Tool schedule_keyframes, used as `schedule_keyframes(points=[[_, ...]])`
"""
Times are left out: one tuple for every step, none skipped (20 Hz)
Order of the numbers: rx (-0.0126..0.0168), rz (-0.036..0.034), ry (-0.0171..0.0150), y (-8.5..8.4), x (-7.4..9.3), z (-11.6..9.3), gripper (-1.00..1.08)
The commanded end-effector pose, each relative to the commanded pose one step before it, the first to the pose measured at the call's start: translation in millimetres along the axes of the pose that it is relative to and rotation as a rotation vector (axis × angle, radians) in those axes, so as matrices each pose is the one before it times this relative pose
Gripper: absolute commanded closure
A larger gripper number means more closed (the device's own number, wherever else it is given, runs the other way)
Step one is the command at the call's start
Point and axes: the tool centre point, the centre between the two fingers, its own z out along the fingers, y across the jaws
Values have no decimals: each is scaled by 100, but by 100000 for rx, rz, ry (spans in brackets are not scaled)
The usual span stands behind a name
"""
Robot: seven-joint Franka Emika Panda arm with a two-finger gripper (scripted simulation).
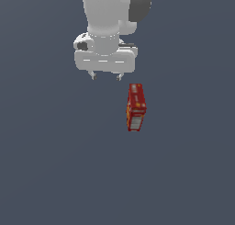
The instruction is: Pick up the object and move it to a goal position.
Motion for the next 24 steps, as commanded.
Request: schedule_keyframes(points=[[0, 0, 0, 1, 0, 0, -92], [-59, -64, -44, 11, 3, 29, -92], [-166, -179, -129, 39, 7, 83, -92], [-269, -289, -211, 69, 12, 132, -92], [-359, -378, -284, 110, 16, 168, -92], [-431, -437, -345, 165, 17, 184, -92], [-388, -364, -313, 197, 13, 139, -92], [-280, -227, -227, 194, 6, 71, -92], [-175, -108, -141, 166, 1, 17, -92], [-75, -18, -59, 122, -4, -19, -92], [0, 0, 0, 35, -2, -27, -92], [33, 53, 29, -40, 3, 0, -92], [78, -9, 59, -148, 4, 40, -92], [77, -75, 53, -246, 9, 98, -92], [93, -146, 59, -344, 10, 150, -92], [107, -205, 61, -443, 11, 202, -92], [123, -248, 67, -539, 9, 252, -92], [152, -283, 80, -638, 3, 296, -92], [196, -322, 101, -746, -8, 337, -92], [228, -348, 113, -847, -23, 382, -92], [258, -391, 117, -947, -43, 431, -92], [289, -434, 119, -1045, -68, 481, -92], [321, -465, 120, -1142, -100, 529, -92], [339, -470, 113, -1171, -131, 545, -92]])
